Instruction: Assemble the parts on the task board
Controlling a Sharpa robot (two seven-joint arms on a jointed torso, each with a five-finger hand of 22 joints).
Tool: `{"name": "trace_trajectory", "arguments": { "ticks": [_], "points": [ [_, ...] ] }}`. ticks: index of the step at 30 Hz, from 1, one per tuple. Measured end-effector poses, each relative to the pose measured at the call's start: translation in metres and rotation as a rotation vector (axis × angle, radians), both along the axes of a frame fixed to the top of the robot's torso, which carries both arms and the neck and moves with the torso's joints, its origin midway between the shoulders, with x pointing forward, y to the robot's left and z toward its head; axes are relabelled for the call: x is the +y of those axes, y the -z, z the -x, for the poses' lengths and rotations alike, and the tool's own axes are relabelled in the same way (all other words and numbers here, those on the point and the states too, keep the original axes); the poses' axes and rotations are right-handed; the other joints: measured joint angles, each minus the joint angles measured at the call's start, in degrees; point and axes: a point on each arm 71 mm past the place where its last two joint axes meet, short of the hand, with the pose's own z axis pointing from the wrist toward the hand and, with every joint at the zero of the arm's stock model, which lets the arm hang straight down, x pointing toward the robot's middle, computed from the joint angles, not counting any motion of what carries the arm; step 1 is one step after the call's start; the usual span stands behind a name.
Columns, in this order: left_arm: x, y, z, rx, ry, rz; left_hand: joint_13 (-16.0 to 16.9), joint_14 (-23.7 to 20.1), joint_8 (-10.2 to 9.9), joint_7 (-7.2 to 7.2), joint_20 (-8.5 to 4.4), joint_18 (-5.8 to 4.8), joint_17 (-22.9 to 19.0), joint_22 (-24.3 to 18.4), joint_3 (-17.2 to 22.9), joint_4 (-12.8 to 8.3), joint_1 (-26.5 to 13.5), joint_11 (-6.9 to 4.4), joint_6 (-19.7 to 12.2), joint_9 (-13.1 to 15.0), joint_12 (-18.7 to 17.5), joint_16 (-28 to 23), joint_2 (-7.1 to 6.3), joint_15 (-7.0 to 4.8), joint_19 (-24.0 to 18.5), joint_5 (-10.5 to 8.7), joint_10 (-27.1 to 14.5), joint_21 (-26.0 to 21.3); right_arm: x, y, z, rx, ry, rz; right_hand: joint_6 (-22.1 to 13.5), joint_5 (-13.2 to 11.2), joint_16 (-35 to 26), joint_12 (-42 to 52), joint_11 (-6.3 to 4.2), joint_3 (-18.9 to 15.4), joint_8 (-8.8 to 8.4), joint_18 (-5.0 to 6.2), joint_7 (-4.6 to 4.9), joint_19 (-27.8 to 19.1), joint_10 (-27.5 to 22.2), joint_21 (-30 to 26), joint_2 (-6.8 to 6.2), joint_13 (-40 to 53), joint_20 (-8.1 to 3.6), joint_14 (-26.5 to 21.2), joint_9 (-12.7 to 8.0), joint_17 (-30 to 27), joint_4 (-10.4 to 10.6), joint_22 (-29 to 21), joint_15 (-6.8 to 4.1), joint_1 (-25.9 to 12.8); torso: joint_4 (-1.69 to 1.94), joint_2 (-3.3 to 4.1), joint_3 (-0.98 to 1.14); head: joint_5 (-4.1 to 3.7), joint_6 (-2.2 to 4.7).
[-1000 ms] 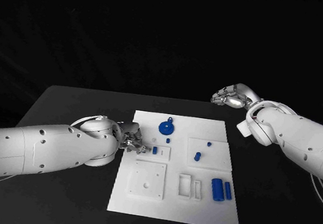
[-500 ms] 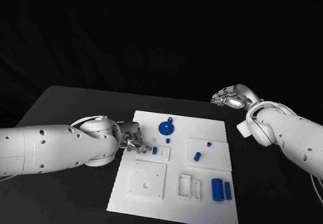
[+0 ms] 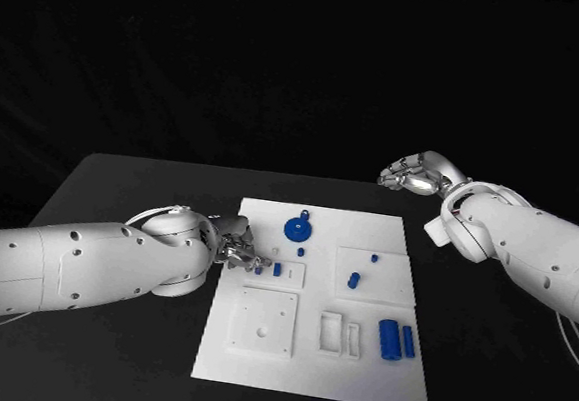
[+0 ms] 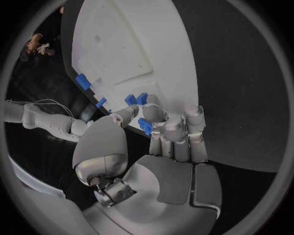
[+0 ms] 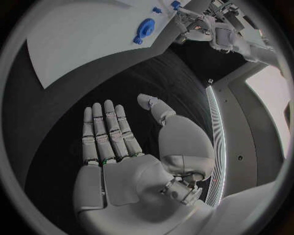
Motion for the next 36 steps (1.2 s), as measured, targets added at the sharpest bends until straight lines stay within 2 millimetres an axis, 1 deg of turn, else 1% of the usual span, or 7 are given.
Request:
{"name": "trace_trajectory", "arguments": {
  "ticks": [10, 16, 17, 24, 30, 34, 36],
  "points": [
    [0.004, -0.003, -0.004, -0.016, -0.023, 0.031, 0.00, -0.02, 0.22, -0.03, 0.00, 0.00, -0.06, 0.00, -0.13, 1.57, 0.04, 0.00, -0.02, 0.00, 0.00, 0.00, -0.04, 0.00, 0.00, 0.00, 0.00, 0.00, 0.000, 0.001, 0.000, 0.001, 0.000, 0.000, 0.01, 0.00, 0.00, 0.00, 0.00, 0.00, 0.00, 0.00, -0.01, 0.00, 0.00, -0.22, 0.00, 0.00, 0.00, -0.20, 0.00, -0.05, 0.00, 0.04, -0.19, 0.00, 0.01, 0.00, -0.02, -0.02, -0.01],
    [0.005, -0.008, -0.007, -0.030, -0.038, 0.078, 0.00, -0.02, 0.22, 0.02, 0.00, -0.01, -0.26, -0.01, -0.12, 2.18, 0.46, 0.00, -0.46, -0.01, 0.00, 0.00, -0.45, 0.01, 0.00, 0.00, 0.00, 0.00, 0.000, 0.001, 0.000, 0.001, 0.000, 0.000, 0.05, 0.00, 0.00, 0.00, 0.00, 0.00, 0.00, 0.00, -0.05, 0.00, 0.00, -0.22, 0.00, 0.00, 0.00, -0.20, 0.00, -0.11, 0.00, 0.04, -0.19, 0.00, 0.00, 0.00, -0.02, -0.06, 0.09],
    [0.005, -0.009, -0.008, -0.030, -0.040, 0.085, -0.06, -0.03, -0.01, 0.15, 0.00, -0.01, -0.34, -0.01, -0.29, 2.35, 0.75, 0.01, -1.21, -0.10, 0.00, 0.00, -0.74, 0.01, 0.00, 0.00, -0.01, 0.00, 0.000, 0.001, 0.000, 0.001, 0.000, 0.000, 0.05, 0.00, 0.00, 0.00, 0.00, 0.00, 0.00, 0.00, -0.05, 0.00, 0.00, -0.22, 0.00, 0.00, 0.00, -0.19, 0.00, -0.11, 0.00, 0.04, -0.20, 0.00, 0.01, 0.00, -0.01, -0.07, 0.09],
    [0.008, -0.008, -0.007, -0.014, -0.047, 0.117, -0.30, -0.13, -0.72, 0.47, 0.00, -0.01, -0.51, -0.01, -0.73, 2.38, 2.48, 0.24, -1.91, -0.68, -0.37, -0.24, -0.15, 0.11, 0.00, 0.00, -0.25, 0.00, -0.001, 0.001, 0.000, 0.002, 0.001, 0.000, 0.06, 0.00, 0.00, 0.00, 0.00, 0.00, 0.00, -0.01, -0.05, 0.00, 0.00, -0.22, 0.00, 0.00, 0.00, -0.19, 0.01, -0.11, 0.00, 0.04, -0.20, 0.00, 0.03, -0.01, -0.01, -0.11, 0.15],
    [0.009, -0.007, -0.005, 0.009, -0.044, 0.133, -0.57, -0.24, -2.22, 1.07, 0.00, 0.00, -0.71, -0.02, -1.88, 1.54, 4.61, 0.44, -2.95, -1.54, -0.69, -0.67, -0.15, 0.20, 0.00, 0.00, -0.45, 0.00, -0.001, 0.001, 0.000, 0.002, 0.001, 0.000, 0.06, 0.00, 0.00, 0.00, 0.00, 0.00, 0.00, 0.00, -0.05, 0.00, 0.00, -0.22, 0.00, 0.00, 0.00, -0.19, -0.04, -0.17, 0.00, 0.04, -0.20, 0.00, 0.04, -0.01, 0.00, -0.08, 0.19],
    [0.010, -0.005, -0.002, 0.034, -0.037, 0.133, -0.84, -0.54, -3.64, 1.50, 0.29, 0.00, -0.90, -0.22, -3.15, 0.26, 6.38, 0.75, -3.82, -2.49, -1.34, -1.16, 0.43, 0.48, -0.33, 0.00, -0.76, 0.00, -0.002, 0.002, 0.001, 0.003, 0.002, 0.001, 0.06, 0.00, 0.00, -0.22, 0.00, 0.00, 0.00, 0.00, -0.06, 0.00, 0.00, -0.22, 0.00, 0.00, 0.00, -0.19, -0.04, -0.16, 0.00, 0.09, -0.20, 0.00, 0.04, -0.01, -0.02, -0.08, 0.21],
    [0.011, -0.002, 0.000, 0.051, -0.033, 0.131, -0.89, -0.55, -3.89, 1.49, 0.22, 0.00, -0.98, -0.24, -3.25, -0.82, 7.77, 0.75, -3.84, -2.75, -1.49, -1.16, 0.76, 0.49, -0.66, 0.69, -0.76, 0.00, -0.002, 0.002, 0.001, 0.003, 0.002, 0.001, 0.06, 0.00, 0.00, -0.22, 0.00, 0.00, 0.00, 0.00, -0.06, 0.00, 0.00, -0.22, 0.00, 0.00, 0.00, -0.19, -0.04, -0.16, 0.00, 0.09, -0.20, 0.00, 0.04, -0.01, -0.03, -0.08, 0.19]
  ]
}}
